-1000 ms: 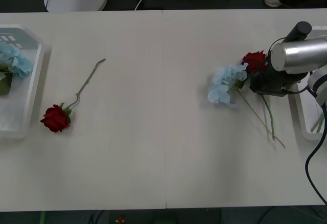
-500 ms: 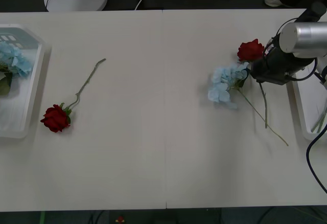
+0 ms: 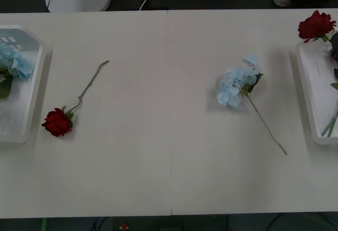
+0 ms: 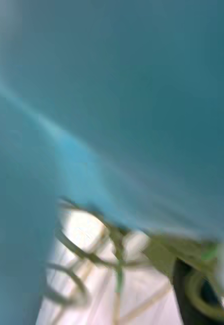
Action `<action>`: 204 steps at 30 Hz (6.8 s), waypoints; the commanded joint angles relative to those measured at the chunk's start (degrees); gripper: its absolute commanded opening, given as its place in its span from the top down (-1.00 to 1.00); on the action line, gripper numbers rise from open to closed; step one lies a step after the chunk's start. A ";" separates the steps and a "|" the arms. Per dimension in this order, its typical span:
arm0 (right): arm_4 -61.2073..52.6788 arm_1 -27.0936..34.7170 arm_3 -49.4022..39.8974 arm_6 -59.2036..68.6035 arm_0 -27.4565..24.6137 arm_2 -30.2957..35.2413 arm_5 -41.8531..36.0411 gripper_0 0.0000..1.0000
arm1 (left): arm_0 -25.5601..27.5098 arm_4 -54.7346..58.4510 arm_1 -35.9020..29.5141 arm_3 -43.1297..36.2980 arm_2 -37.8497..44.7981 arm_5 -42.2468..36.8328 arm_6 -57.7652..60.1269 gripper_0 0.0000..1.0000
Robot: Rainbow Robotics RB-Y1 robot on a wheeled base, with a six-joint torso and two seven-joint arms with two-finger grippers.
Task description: Put the red flowers into the right box and the blue flowers into the left box
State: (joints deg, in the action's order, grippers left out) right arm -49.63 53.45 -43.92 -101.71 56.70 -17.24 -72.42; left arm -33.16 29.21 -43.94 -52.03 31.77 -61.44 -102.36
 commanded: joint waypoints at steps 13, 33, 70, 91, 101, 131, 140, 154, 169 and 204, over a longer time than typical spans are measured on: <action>10.26 5.61 6.48 -4.55 -8.10 2.65 14.85 1.00 | -2.35 19.66 -4.92 -24.52 -5.31 -28.29 -3.90 -0.88; 6.48 3.24 5.69 -3.32 -11.70 9.07 15.64 -1.00 | 0.37 6.92 15.03 -33.83 -21.48 -31.63 -19.28 -0.87; -5.30 -1.33 -40.81 17.60 -16.62 -19.32 8.17 -1.00 | 0.99 -12.24 24.78 -26.89 -19.55 -25.92 -16.12 -0.87; -1.96 -4.85 -34.66 20.15 -16.62 -26.97 10.98 -1.00 | -2.17 -12.95 24.78 -14.76 -22.89 -14.41 -15.33 -0.54; -1.87 -5.29 -34.22 20.50 -16.62 -27.05 10.98 0.47 | -2.00 -13.21 24.78 -14.76 -23.68 -14.06 -15.07 0.99; -26.74 -1.59 -38.52 14.17 -16.27 -11.15 3.16 1.00 | -0.86 9.38 23.82 -43.68 -24.30 -35.24 49.62 1.00; -21.12 -2.03 -37.47 14.52 -18.82 -12.20 4.74 1.00 | -0.86 7.71 23.47 -43.50 -24.73 -34.36 81.88 1.00; -26.39 -3.09 -36.06 14.61 -18.82 -13.43 11.51 1.00 | -0.15 6.74 23.47 -35.42 -24.82 -21.35 101.13 1.00; -35.36 -14.34 -43.01 -2.35 -17.06 0.54 9.93 1.00 | -0.06 6.12 23.38 -35.42 -25.79 -20.03 98.05 -0.85; -32.46 -35.43 -43.01 -13.69 -8.71 0.98 19.07 1.00 | 27.71 50.95 17.67 -55.46 -13.92 -9.13 -10.23 -0.96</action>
State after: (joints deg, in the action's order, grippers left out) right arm -82.40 20.17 -85.19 -114.66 45.19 -17.00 -53.97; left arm -8.86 75.34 -23.92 -105.36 17.20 -73.90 -104.95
